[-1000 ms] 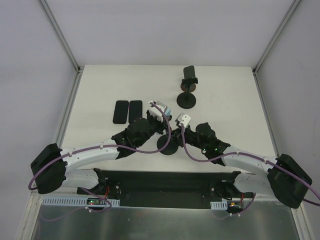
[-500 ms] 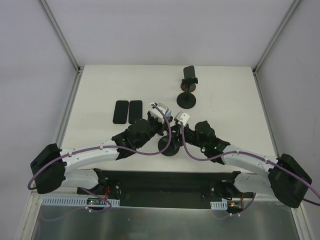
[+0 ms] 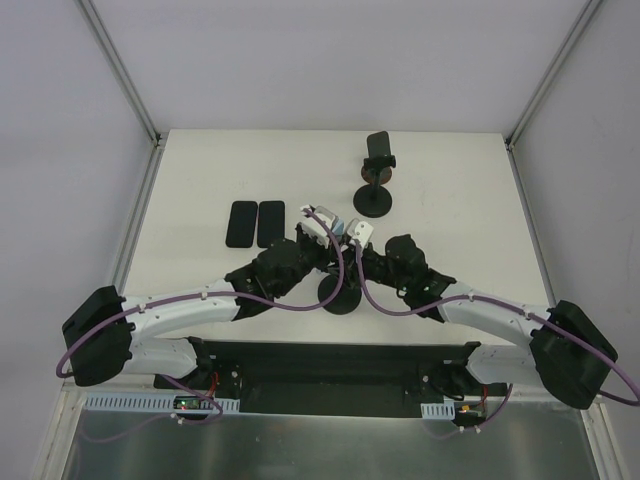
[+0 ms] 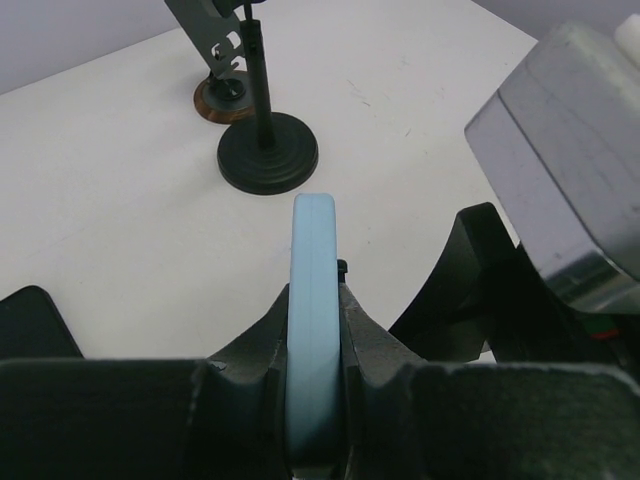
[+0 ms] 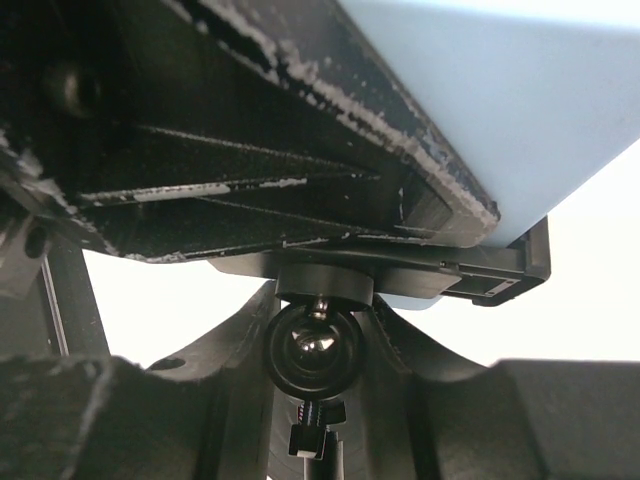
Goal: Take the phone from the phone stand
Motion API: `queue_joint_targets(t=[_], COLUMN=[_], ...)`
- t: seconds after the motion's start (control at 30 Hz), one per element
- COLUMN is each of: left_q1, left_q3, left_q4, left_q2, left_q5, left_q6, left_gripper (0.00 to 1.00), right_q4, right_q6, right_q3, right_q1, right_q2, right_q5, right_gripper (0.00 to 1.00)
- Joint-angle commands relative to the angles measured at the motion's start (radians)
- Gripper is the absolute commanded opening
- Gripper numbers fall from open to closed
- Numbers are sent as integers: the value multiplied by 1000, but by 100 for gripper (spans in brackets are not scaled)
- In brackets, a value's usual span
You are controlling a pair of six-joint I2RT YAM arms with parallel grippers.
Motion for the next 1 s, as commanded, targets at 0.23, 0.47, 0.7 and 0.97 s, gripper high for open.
queue_joint_targets(t=[0.23, 0.47, 0.7, 0.97], left_q1=[60, 83, 147, 276], left_q3=[10, 39, -36, -112], left_q4=[232, 266, 264, 195], left_q2=[91, 137, 49, -85], left_q5=[136, 169, 157, 289], left_q6=[-128, -137, -149, -117], left_gripper=[0, 0, 0, 0], right_q4=[-16, -31, -50, -65], right_q6=[-30, -39, -51, -51], right_q3=[83, 77, 61, 49], right_q1=[50, 57, 45, 11], right_q2=[41, 29, 5, -8], right_q5=[-313, -308, -299, -311], right_gripper=[1, 1, 1, 1])
